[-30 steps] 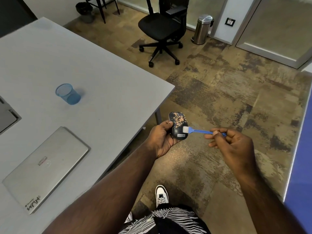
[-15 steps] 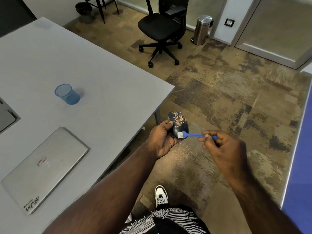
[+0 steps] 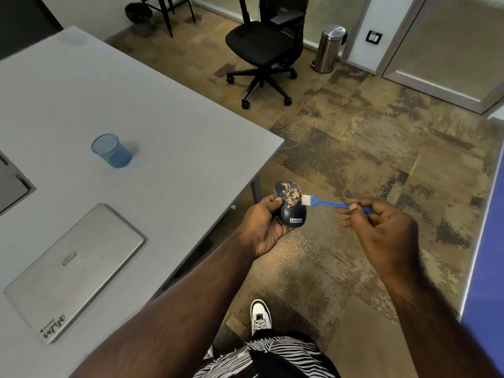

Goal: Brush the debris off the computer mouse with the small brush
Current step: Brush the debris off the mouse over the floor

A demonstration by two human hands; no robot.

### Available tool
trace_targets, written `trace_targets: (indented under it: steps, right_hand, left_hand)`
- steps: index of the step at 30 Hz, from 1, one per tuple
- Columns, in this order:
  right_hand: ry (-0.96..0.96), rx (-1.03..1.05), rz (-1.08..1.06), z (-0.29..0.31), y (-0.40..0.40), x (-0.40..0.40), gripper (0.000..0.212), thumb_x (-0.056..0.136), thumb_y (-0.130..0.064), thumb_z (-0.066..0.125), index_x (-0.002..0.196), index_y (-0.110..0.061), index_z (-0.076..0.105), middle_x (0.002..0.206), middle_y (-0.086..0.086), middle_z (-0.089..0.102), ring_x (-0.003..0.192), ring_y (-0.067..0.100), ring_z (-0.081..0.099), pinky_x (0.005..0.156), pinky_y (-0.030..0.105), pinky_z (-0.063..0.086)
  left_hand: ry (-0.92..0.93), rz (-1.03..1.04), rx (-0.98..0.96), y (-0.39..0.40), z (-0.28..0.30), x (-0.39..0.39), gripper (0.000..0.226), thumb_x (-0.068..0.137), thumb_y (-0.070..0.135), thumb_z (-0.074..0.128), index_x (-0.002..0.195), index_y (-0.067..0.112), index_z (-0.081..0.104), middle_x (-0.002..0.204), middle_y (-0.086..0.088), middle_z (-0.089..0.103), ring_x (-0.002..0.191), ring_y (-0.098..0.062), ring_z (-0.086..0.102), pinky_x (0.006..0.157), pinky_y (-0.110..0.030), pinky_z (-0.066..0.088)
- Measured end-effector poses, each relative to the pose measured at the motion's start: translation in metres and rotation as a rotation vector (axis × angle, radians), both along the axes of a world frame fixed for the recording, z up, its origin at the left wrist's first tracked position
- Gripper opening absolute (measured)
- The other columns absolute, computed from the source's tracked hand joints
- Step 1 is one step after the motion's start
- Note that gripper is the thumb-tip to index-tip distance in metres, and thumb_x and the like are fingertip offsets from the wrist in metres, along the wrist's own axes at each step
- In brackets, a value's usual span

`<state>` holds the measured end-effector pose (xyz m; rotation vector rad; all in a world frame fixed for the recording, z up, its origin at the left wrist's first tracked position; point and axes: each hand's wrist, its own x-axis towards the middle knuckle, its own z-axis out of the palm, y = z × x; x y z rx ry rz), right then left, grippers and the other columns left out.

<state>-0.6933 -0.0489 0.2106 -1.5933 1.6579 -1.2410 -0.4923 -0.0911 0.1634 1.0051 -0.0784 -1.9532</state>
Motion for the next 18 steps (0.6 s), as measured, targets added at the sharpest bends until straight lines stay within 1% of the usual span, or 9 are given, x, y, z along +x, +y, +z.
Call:
trace_targets:
  steps: [2, 4, 7, 9, 11, 12, 15, 16, 18]
  right_hand:
    - [0.007, 0.003, 0.121, 0.001, 0.004, 0.010, 0.015, 0.088, -0.034, 0.060, 0.097, -0.043, 0.068, 0.077, -0.025, 0.074, 0.062, 0.000, 0.073, 0.043, 0.013, 0.049]
    - [0.075, 0.007, 0.142, -0.005, 0.002, 0.015, 0.017, 0.088, -0.032, 0.061, 0.100, -0.039, 0.071, 0.069, -0.015, 0.074, 0.060, 0.004, 0.072, 0.042, 0.016, 0.050]
    - [0.116, 0.046, 0.011, -0.012, -0.007, 0.009, 0.016, 0.091, -0.022, 0.064, 0.103, -0.023, 0.075, 0.067, -0.022, 0.068, 0.059, -0.011, 0.067, 0.042, 0.004, 0.041]
    - [0.129, 0.078, -0.084, -0.013, -0.013, 0.002, 0.017, 0.093, -0.021, 0.063, 0.104, -0.017, 0.075, 0.068, -0.024, 0.066, 0.063, -0.015, 0.067, 0.044, 0.003, 0.042]
    - [0.089, 0.092, -0.124, -0.012, -0.016, -0.002, 0.015, 0.093, -0.021, 0.062, 0.102, -0.019, 0.075, 0.062, -0.023, 0.067, 0.062, -0.015, 0.067, 0.044, 0.004, 0.043]
    - [0.058, 0.090, -0.105, -0.011, -0.016, -0.001, 0.014, 0.092, -0.021, 0.063, 0.100, -0.023, 0.074, 0.061, -0.022, 0.069, 0.061, -0.012, 0.069, 0.045, 0.005, 0.045]
    - [0.020, 0.104, 0.023, -0.010, -0.010, 0.007, 0.013, 0.089, -0.027, 0.063, 0.090, -0.039, 0.070, 0.076, -0.025, 0.075, 0.062, -0.006, 0.072, 0.052, 0.013, 0.054]
    - [0.044, 0.117, 0.021, -0.011, -0.009, 0.008, 0.011, 0.087, -0.032, 0.062, 0.087, -0.041, 0.069, 0.075, -0.024, 0.075, 0.062, -0.006, 0.072, 0.053, 0.014, 0.054]
    - [0.072, 0.146, -0.068, -0.012, -0.013, 0.004, 0.011, 0.087, -0.033, 0.061, 0.088, -0.035, 0.072, 0.066, -0.017, 0.074, 0.061, -0.007, 0.071, 0.053, 0.013, 0.054]
  left_hand:
    - [-0.011, -0.018, -0.006, 0.001, -0.001, -0.003, 0.039, 0.101, 0.010, 0.036, 0.136, -0.003, 0.045, 0.119, -0.023, 0.063, 0.097, -0.029, 0.068, 0.082, -0.045, 0.057]
    - [-0.019, -0.031, -0.011, 0.002, -0.001, -0.006, 0.038, 0.101, 0.011, 0.035, 0.135, -0.004, 0.046, 0.114, -0.022, 0.065, 0.095, -0.029, 0.069, 0.083, -0.046, 0.057]
    - [-0.018, -0.043, -0.012, 0.003, -0.001, -0.006, 0.036, 0.101, 0.010, 0.036, 0.133, -0.001, 0.049, 0.122, -0.021, 0.062, 0.101, -0.029, 0.066, 0.089, -0.048, 0.053]
    - [-0.006, -0.046, -0.015, 0.004, -0.002, -0.005, 0.035, 0.100, 0.009, 0.036, 0.131, -0.001, 0.051, 0.128, -0.022, 0.060, 0.106, -0.030, 0.064, 0.094, -0.051, 0.050]
    - [0.002, -0.044, -0.017, 0.005, -0.004, -0.004, 0.034, 0.100, 0.008, 0.037, 0.130, -0.001, 0.051, 0.127, -0.022, 0.060, 0.107, -0.031, 0.064, 0.097, -0.053, 0.048]
    - [0.001, -0.044, -0.018, 0.005, -0.005, -0.004, 0.033, 0.100, 0.008, 0.037, 0.128, -0.001, 0.053, 0.126, -0.022, 0.061, 0.106, -0.031, 0.064, 0.097, -0.053, 0.048]
    - [0.007, -0.050, -0.018, 0.005, -0.005, -0.004, 0.031, 0.100, 0.009, 0.037, 0.122, 0.000, 0.056, 0.124, -0.023, 0.062, 0.106, -0.032, 0.065, 0.098, -0.054, 0.047]
    - [0.007, -0.052, -0.017, 0.005, -0.006, -0.004, 0.030, 0.100, 0.009, 0.037, 0.120, 0.000, 0.057, 0.123, -0.023, 0.063, 0.105, -0.031, 0.065, 0.098, -0.054, 0.048]
    - [0.007, -0.051, -0.016, 0.005, -0.007, -0.004, 0.031, 0.099, 0.009, 0.037, 0.122, 0.000, 0.057, 0.124, -0.022, 0.062, 0.107, -0.031, 0.065, 0.099, -0.054, 0.047]
